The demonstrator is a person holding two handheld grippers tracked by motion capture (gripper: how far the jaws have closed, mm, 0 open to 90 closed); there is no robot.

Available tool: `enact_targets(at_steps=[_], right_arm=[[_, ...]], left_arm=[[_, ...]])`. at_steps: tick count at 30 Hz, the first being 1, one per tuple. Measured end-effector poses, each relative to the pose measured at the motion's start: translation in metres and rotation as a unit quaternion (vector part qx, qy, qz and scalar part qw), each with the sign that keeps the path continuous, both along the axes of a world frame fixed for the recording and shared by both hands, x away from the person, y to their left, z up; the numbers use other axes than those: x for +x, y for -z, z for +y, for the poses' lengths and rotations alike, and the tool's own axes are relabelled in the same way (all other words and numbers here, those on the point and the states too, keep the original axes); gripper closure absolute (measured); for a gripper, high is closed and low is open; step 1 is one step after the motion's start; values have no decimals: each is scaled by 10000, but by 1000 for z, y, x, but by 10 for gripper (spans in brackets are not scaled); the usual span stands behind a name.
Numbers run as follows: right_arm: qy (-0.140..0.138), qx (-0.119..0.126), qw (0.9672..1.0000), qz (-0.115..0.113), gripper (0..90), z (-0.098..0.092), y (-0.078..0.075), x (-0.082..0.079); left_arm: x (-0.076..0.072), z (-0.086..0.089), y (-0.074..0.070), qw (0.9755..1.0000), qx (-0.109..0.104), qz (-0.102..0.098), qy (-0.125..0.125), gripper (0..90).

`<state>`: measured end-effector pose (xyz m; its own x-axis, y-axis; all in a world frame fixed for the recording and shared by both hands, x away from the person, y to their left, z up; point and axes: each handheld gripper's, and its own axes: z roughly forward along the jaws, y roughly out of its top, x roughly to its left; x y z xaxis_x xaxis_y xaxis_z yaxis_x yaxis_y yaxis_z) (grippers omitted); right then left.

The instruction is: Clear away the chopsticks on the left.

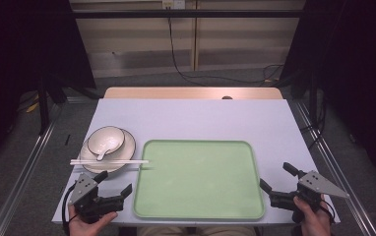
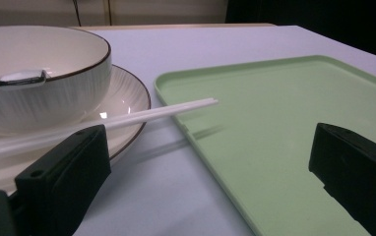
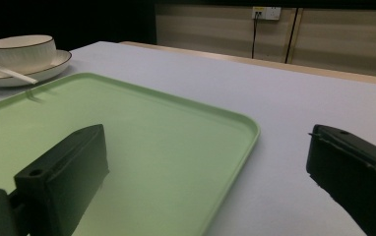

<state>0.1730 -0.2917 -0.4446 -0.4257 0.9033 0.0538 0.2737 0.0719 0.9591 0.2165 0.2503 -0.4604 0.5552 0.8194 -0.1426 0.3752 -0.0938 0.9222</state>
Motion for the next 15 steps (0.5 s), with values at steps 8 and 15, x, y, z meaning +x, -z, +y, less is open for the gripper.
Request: enact_targets(at_steps=[8,15], right_arm=[[-87,-61,9999,70,14,1,2,2],[-98,-32,9999,58,14,1,2,3]], left_arm=[[1,-3,0,9997,201,-21,125,51],[4,-2,-5,9986,135,333,377,31]])
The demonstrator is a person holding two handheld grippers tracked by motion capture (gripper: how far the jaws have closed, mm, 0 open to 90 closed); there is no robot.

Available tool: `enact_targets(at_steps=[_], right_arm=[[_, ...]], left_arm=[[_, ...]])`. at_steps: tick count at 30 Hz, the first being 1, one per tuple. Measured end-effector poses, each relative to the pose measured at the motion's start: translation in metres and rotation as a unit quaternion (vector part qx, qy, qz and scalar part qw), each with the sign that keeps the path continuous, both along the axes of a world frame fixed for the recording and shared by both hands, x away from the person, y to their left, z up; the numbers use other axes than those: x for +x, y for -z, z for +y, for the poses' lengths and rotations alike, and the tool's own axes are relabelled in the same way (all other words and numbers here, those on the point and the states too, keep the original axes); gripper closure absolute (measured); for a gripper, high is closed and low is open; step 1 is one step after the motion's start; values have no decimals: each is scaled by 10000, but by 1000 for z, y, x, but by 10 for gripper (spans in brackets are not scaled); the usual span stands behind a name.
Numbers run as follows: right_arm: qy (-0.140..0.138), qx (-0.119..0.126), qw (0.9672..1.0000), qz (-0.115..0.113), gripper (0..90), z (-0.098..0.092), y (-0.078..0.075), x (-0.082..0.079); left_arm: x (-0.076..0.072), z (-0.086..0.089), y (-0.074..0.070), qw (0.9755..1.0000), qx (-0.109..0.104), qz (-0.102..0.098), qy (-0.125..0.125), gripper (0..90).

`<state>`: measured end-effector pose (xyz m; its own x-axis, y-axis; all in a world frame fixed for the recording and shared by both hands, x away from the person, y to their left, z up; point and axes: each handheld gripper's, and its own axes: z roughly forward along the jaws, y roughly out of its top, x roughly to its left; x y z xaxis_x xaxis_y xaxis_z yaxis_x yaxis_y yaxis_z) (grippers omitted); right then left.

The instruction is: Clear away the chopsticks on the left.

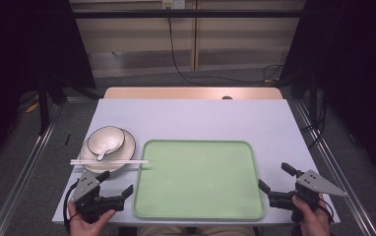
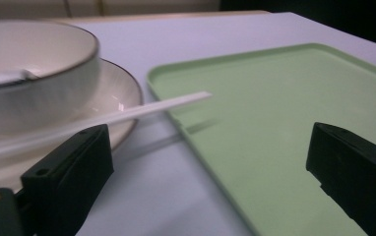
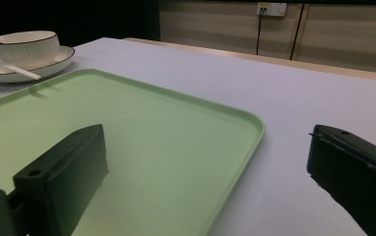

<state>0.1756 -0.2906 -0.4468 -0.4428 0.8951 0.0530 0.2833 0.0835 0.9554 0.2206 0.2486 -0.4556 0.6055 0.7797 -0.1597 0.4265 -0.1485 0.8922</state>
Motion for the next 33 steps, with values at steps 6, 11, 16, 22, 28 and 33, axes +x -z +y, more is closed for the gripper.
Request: enact_targets(at_steps=[6,11,16,22,28,33], right_arm=[[-79,-10,10000,-5,14,2,-1,0],[-101,-33,9999,-49,14,5,-2,-1],[-119,-39,9999,-34,14,5,-2,0],[-135,-15,9999,-34,14,6,-2,0],[-128,-21,9999,-29,14,6,-2,0],[-140,-22,9999,-17,15,6,-1,1]], left_arm=[[0,1,1,9994,144,33,318,19],[-4,6,-5,9982,382,-229,414,75],[-2,15,-8,9976,464,-272,444,114],[3,25,-11,9971,515,-309,460,164],[13,43,-17,9969,553,-249,495,240],[21,56,-21,9965,658,-244,447,334]])
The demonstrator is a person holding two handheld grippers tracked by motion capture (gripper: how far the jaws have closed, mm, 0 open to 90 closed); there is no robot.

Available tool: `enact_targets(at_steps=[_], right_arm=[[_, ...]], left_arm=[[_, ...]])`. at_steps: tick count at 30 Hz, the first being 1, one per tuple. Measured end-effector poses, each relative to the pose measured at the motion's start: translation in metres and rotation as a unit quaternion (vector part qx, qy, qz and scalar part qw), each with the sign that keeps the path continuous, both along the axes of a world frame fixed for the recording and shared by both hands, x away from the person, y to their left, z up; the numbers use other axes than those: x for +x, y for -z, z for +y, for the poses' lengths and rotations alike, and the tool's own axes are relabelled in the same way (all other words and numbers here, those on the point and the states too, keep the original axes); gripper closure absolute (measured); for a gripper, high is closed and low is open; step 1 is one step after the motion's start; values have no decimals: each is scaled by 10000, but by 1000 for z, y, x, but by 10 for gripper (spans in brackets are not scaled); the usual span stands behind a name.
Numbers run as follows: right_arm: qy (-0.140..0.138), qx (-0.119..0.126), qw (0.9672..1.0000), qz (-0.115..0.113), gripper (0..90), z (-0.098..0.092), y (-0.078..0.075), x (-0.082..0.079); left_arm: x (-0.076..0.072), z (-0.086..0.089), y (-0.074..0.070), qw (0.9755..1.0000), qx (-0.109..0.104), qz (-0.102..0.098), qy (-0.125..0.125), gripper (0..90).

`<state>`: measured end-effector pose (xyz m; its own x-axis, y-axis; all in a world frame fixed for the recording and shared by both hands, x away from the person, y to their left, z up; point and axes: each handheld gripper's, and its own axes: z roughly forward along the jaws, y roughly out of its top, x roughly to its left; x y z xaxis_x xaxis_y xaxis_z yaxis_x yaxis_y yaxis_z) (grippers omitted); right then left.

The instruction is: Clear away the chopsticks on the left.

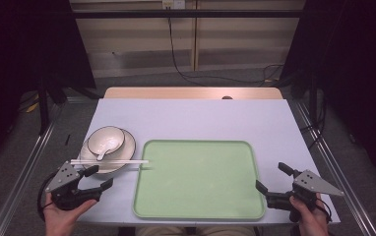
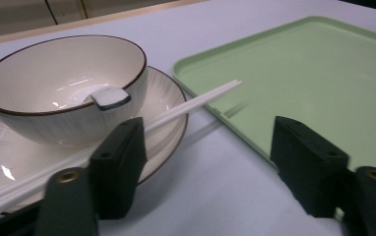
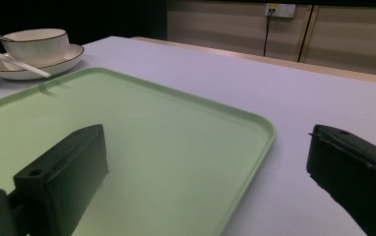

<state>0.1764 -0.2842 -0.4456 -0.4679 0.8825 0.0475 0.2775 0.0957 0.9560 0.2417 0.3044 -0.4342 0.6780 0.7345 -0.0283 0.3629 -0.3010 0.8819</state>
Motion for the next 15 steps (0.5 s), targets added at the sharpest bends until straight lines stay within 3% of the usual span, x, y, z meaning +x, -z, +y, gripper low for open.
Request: enact_targets(at_steps=[2,5,7,11,14,15], right_arm=[[-20,13,10000,-2,15,0,0,0],[-14,10,10000,0,15,1,0,0],[-20,12,10000,-6,15,1,0,0],[-22,6,10000,6,15,1,0,0],[-34,-3,10000,13,15,1,0,0],[-33,3,10000,14,15,1,0,0]], left_arm=[[7,7,-1,9998,186,-22,-26,354],[15,16,0,9997,237,68,-80,400],[20,21,1,9995,297,112,53,459],[28,27,2,9978,616,150,205,516],[35,31,3,9972,681,175,236,523],[37,32,4,9974,615,229,290,522]])
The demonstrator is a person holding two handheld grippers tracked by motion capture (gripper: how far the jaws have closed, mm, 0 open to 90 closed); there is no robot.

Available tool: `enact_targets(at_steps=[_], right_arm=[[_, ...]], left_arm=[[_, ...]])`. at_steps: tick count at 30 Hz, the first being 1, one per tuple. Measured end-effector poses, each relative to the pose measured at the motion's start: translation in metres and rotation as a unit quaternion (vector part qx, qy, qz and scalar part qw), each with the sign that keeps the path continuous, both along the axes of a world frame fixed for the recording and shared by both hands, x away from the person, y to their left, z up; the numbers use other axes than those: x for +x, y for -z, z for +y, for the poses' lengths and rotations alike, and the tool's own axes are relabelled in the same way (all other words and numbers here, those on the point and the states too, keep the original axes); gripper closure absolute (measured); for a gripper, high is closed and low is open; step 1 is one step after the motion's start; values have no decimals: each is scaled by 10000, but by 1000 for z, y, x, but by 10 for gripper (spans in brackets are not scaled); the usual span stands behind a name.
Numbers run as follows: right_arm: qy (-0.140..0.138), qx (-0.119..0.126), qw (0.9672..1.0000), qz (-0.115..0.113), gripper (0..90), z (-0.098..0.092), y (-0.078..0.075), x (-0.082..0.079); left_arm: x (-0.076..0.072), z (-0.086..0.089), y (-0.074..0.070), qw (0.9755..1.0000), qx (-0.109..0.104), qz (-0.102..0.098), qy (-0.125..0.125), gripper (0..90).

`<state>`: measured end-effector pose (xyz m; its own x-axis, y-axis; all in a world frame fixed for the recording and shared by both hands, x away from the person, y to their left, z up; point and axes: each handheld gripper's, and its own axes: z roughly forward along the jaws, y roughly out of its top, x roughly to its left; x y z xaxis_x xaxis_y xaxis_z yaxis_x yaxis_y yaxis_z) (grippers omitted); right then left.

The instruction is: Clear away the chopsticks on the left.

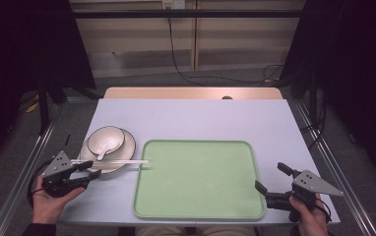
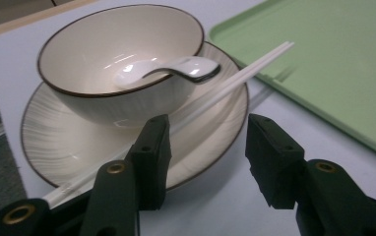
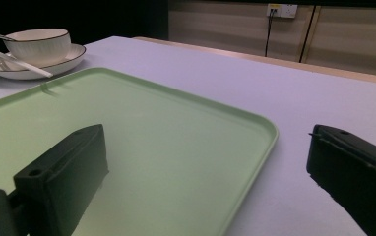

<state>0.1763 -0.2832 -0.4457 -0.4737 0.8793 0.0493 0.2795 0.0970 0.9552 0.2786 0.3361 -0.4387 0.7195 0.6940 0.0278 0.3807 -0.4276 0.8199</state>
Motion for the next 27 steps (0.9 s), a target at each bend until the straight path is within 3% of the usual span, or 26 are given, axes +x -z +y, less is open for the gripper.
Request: enact_targets(at_steps=[4,8,11,16,20,27], right_arm=[[-35,32,10000,-21,15,0,0,0],[-52,47,10000,-7,15,1,0,1],[-68,36,10000,0,15,1,0,1],[-74,42,10000,-3,15,1,0,1],[-71,47,9999,-56,15,0,-1,1],[-74,52,10000,-22,15,1,0,1]], left_arm=[[8,4,3,9999,159,50,-8,523],[13,5,2,9999,169,15,-17,503],[17,3,3,9993,360,8,77,519],[25,4,3,9986,497,33,152,542],[28,4,4,9986,487,54,175,580],[32,2,5,9972,688,104,256,608]])
